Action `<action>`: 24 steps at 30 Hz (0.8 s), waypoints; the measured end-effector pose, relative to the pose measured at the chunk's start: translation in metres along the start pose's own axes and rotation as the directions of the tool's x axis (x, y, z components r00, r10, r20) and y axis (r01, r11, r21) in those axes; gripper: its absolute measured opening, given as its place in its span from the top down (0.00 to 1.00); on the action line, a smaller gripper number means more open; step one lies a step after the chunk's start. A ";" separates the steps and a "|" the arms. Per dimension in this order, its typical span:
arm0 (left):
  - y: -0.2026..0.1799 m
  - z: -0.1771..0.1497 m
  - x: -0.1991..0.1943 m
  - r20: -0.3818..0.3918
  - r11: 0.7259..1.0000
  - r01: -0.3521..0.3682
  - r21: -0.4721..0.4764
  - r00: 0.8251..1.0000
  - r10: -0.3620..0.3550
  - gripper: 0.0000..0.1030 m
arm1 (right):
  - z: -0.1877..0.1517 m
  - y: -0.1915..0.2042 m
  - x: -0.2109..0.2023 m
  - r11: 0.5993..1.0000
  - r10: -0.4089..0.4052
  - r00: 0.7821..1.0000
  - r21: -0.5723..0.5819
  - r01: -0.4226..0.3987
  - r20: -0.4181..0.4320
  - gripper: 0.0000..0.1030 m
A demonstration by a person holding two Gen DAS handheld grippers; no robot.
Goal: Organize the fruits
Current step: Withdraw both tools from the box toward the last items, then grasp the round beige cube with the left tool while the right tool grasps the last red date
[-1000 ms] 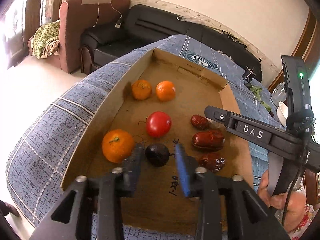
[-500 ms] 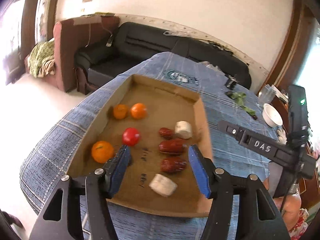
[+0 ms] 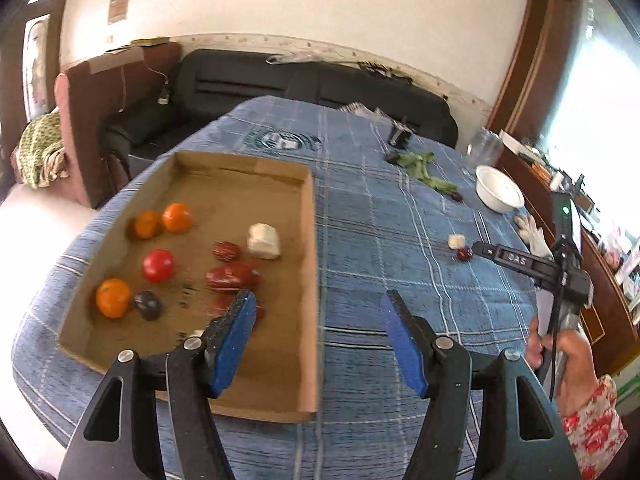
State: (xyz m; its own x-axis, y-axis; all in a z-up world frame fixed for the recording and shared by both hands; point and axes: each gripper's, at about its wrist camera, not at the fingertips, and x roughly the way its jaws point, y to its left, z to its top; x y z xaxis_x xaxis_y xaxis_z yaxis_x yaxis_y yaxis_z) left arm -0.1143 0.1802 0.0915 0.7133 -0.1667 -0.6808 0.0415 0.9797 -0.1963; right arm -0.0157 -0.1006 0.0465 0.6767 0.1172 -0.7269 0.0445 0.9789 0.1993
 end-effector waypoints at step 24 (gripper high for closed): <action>-0.130 0.045 0.151 -0.193 0.972 0.176 0.156 0.970 -0.145 0.38 | -0.002 -0.069 -0.013 0.990 -0.080 0.996 0.118 0.074 0.040 0.66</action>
State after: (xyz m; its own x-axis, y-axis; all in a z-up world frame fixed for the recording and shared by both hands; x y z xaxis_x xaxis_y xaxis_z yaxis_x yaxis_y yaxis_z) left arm 0.0201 0.0324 0.0461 0.5514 -0.3254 -0.7681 0.2750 0.9402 -0.2008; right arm -0.0286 -0.1691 0.0411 0.7002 0.0320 -0.7132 0.1810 0.9584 0.2208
